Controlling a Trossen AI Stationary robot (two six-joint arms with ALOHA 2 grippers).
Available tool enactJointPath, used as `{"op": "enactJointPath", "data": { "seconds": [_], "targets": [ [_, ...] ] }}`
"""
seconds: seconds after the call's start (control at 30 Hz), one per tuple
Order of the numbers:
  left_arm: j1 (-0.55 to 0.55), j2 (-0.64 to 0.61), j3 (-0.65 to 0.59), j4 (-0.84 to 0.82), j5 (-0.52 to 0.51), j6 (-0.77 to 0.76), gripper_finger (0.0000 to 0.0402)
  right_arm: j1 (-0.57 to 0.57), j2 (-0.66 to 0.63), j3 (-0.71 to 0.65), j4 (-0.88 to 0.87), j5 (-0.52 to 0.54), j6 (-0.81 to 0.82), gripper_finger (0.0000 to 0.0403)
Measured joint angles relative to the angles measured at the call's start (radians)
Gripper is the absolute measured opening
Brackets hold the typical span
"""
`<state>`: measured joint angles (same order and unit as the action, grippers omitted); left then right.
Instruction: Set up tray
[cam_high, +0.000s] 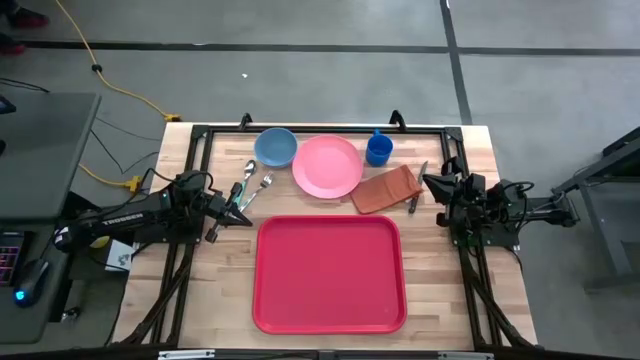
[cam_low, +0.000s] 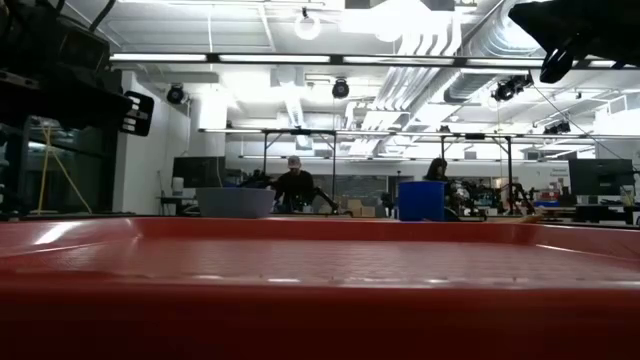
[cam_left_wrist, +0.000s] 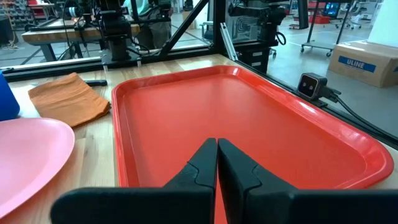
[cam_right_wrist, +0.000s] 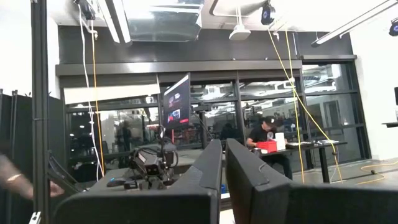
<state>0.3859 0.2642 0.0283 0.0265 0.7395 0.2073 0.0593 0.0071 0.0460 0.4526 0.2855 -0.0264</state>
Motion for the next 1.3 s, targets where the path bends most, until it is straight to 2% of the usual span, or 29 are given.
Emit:
{"op": "enactJointPath", "data": {
  "seconds": [0.8,0.97,1.03,1.17,1.3],
  "targets": [
    [0.000,0.000,0.000,0.000,-0.004,0.000,0.0044,0.000,0.000,0.000,0.000,0.000,0.000,0.0000],
    [0.000,0.000,-0.001,0.009,-0.105,-0.008,0.0044,0.000,0.000,0.000,0.000,0.000,0.000,0.0000],
    [0.000,0.000,-0.001,0.012,-0.130,-0.059,0.0044,0.000,0.000,0.000,0.000,0.000,0.000,0.0000],
    [0.000,0.000,-0.001,0.020,-0.291,-0.098,0.0044,0.000,0.000,0.000,0.000,0.000,0.000,0.0000],
    [0.000,-0.001,-0.001,0.034,-0.463,-0.216,0.0044,0.000,0.000,0.000,0.000,0.000,0.000,0.0000]
  ]
}}
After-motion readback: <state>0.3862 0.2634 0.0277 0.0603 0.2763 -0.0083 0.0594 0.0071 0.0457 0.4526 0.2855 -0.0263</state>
